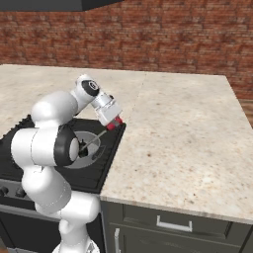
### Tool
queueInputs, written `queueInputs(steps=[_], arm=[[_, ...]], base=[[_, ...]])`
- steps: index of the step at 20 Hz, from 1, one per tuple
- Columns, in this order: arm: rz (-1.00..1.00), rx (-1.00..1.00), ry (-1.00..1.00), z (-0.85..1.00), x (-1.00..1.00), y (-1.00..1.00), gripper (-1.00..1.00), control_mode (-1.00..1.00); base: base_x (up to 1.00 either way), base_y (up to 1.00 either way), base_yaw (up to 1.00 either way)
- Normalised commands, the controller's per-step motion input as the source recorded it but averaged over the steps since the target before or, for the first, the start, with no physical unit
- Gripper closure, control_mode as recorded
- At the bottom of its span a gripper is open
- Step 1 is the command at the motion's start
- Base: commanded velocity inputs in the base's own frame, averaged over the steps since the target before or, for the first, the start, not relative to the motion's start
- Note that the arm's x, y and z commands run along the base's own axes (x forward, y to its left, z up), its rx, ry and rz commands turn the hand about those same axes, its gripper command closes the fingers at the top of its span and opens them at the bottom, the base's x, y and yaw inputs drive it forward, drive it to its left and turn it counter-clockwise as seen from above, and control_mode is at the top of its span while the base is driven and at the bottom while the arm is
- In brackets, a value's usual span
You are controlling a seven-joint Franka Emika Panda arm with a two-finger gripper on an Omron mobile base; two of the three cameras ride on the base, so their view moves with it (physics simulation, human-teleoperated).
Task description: Put the sweet potato and eggplant in the pot. Retrieve the spatula and lightly stir the vegetables in the pot.
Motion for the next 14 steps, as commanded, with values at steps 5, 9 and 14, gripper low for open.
queueInputs(steps=[5,9,14], arm=[[0.0,-0.12,0.01,-0.23,0.03,0.23,1.0,-1.0],[0.0,-0.08,0.01,-0.01,0.0,0.25,1.0,-1.0],[0.01,-0.01,0.0,0.23,-0.23,0.33,1.0,-1.0]], base=[[0.0,0.0,0.0],[0.0,0.0,0.0],[0.0,0.0,0.0]])
